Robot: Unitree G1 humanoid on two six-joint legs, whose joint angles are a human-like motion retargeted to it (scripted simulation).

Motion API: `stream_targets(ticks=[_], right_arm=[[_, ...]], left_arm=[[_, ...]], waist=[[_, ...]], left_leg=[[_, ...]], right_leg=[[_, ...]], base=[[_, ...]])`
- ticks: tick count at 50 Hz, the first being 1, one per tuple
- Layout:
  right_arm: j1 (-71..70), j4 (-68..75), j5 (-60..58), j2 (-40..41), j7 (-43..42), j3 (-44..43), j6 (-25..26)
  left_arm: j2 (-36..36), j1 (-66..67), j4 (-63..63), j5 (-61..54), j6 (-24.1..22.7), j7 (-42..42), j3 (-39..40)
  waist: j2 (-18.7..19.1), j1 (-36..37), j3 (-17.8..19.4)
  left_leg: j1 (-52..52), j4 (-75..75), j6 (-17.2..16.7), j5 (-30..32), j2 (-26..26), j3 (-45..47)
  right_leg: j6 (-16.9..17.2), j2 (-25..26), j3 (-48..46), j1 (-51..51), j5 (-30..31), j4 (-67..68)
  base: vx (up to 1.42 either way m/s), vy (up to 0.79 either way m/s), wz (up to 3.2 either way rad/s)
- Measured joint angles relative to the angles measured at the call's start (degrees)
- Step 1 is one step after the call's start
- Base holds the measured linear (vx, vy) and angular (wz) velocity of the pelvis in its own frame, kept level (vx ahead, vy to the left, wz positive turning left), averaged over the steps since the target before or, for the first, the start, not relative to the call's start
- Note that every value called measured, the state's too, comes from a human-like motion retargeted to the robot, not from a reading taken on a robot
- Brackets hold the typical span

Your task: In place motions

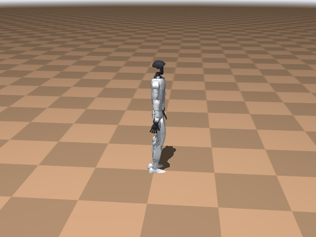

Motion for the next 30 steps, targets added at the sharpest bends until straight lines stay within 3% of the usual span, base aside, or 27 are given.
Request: stream_targets(ticks=[23, 30], right_arm=[[0.7, -1.2, -0.7, 1.5, 1.8, 1.9, -1.4], [0.7, -0.7, 3.4, 1.5, 1.3, 0.1, -1.6]], left_arm=[[1.5, 3.8, 2.8, 0.6, 1.0, 1.0, 3.7], [2.1, 1.2, 1.2, 0.7, 1.1, -0.1, 2.2]], waist=[[-0.5, 0.9, -1.1], [0.4, -4.0, -0.7]], left_leg=[[-2.4, -0.5, 0.0, -1.5, -1.2, -4.8], [-6.4, 1.3, -1.0, -0.3, -0.4, -11.7]], right_leg=[[1.3, -0.3, -3.6, -1.2, -2.0, 1.9], [2.9, 0.2, -2.8, -4.4, -1.2, 5.4]], base=[[0.02, 0.02, 0.16], [-0.04, -0.04, 1.00]])
